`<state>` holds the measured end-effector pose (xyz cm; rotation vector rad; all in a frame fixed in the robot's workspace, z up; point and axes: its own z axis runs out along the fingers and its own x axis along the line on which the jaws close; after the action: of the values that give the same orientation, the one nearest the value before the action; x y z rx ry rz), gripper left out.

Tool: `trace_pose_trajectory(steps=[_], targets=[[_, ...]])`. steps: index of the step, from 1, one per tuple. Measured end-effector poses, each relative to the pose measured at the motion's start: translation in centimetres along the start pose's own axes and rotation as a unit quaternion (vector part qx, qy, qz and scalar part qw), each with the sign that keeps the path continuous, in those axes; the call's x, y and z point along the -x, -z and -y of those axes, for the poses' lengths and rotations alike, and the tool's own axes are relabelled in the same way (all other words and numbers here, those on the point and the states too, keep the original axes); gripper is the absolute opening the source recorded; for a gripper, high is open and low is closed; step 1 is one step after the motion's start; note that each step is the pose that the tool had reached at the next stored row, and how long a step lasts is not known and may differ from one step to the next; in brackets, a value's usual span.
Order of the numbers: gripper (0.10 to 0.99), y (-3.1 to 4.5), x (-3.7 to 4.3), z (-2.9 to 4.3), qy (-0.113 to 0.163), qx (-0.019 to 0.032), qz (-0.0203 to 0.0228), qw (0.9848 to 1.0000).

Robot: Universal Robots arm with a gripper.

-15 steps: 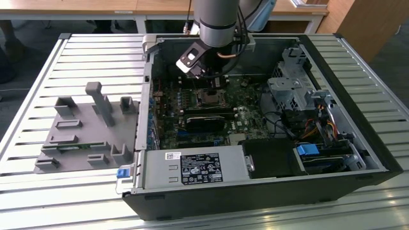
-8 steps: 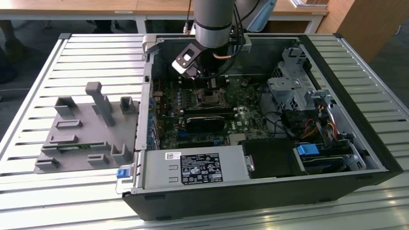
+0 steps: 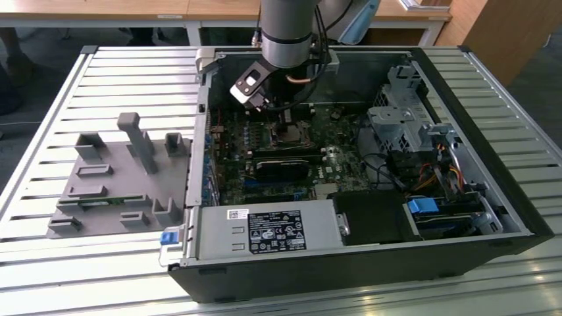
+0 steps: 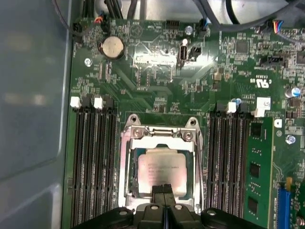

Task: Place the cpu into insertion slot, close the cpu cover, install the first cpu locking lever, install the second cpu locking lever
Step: 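Close the cpu cover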

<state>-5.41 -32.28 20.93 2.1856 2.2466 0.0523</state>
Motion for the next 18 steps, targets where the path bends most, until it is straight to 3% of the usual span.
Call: trace_pose_trajectory(steps=[18], targets=[[0.106, -1.13, -0.27, -0.09, 0.001, -0.0003, 0.0001, 1.0000]])
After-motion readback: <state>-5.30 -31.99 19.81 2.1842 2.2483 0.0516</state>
